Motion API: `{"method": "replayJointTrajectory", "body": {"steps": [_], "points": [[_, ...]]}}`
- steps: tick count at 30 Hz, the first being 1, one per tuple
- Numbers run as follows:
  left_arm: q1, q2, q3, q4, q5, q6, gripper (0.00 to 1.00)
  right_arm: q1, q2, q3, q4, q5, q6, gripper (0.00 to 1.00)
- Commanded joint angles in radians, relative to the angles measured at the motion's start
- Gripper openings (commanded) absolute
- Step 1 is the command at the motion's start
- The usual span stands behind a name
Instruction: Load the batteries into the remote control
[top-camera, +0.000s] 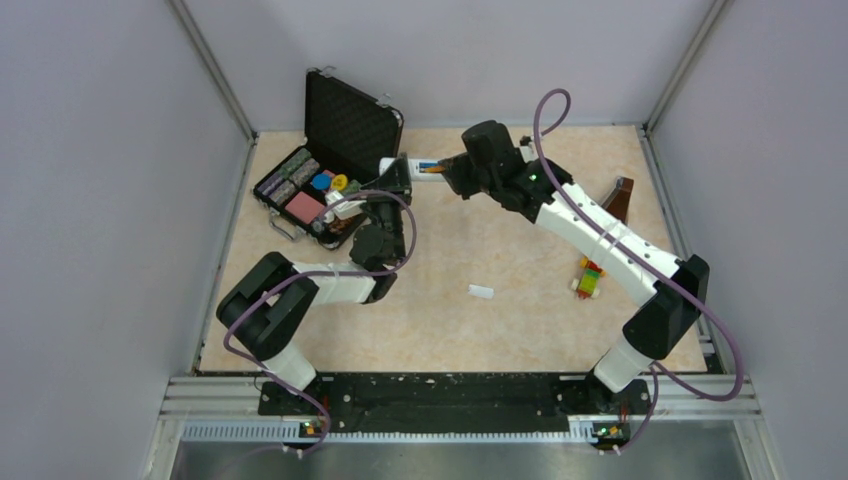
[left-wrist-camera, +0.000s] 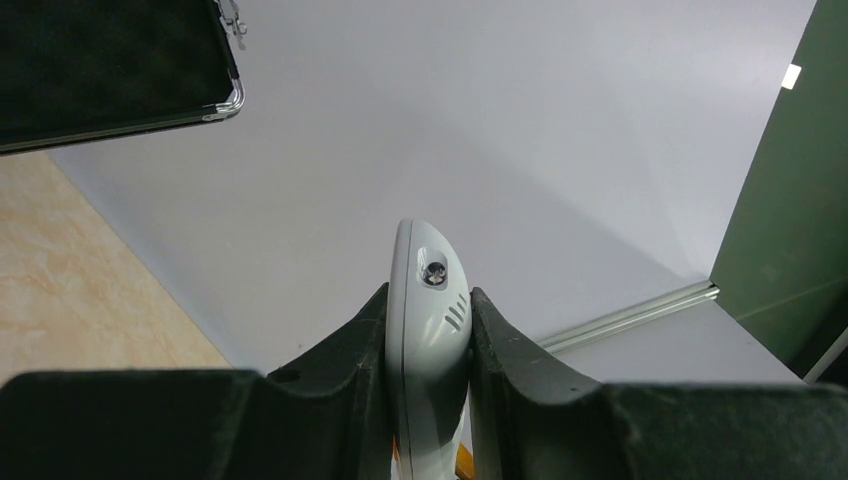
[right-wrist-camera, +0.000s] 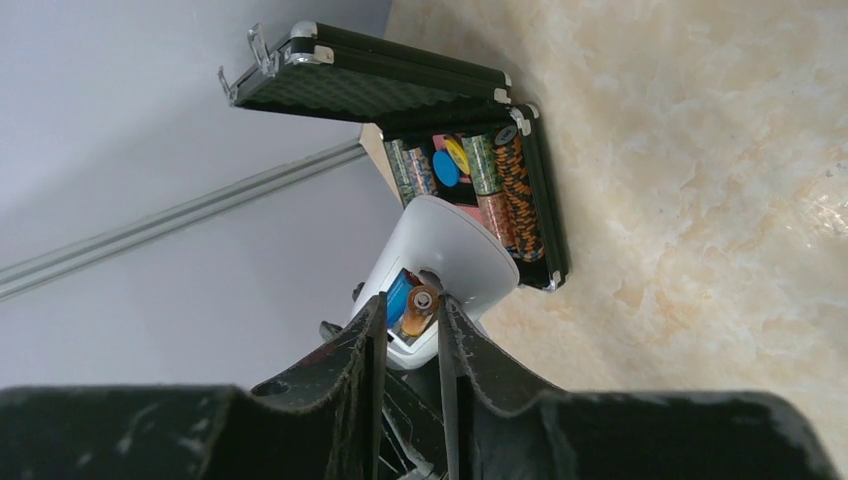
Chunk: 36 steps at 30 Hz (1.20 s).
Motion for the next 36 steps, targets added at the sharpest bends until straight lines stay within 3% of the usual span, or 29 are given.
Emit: {"method": "replayJointTrajectory", "body": {"steps": [1, 15, 20, 22, 24, 28, 32, 36], "points": [[-0.005, -0.044, 0.013, 0.014, -0.049, -0.103, 0.0, -0.006, -0.023, 0.019, 0.0, -0.002, -0.013, 0.25], [-0.006, -0.074, 0.002, -0.087, -0.072, -0.17, 0.0, -0.041, -0.113, -0.031, -0.001, -0.079, -0.038, 0.29], [-0.005, -0.141, -0.013, -0.222, -0.055, -0.153, 0.0, -0.096, -0.22, -0.124, 0.002, -0.121, -0.126, 0.3], [-0.004, -0.158, -0.03, -0.224, -0.048, -0.16, 0.0, -0.15, -0.274, -0.182, 0.038, -0.175, -0.231, 0.31], [-0.004, -0.174, -0.042, -0.221, -0.024, -0.165, 0.0, -0.244, -0.337, -0.275, 0.151, -0.341, -0.357, 0.29], [0.002, -0.263, -0.055, -0.381, 0.052, -0.24, 0.0, -0.401, -0.429, -0.356, 0.214, -0.563, -0.668, 0.25], [0.006, -0.338, -0.086, -0.48, 0.122, -0.287, 0.0, -0.425, -0.447, -0.289, 0.138, -0.597, -0.941, 0.25], [0.016, -0.392, -0.115, -0.564, 0.224, -0.358, 0.0, -0.425, -0.446, -0.255, 0.138, -0.685, -1.106, 0.28]]}}
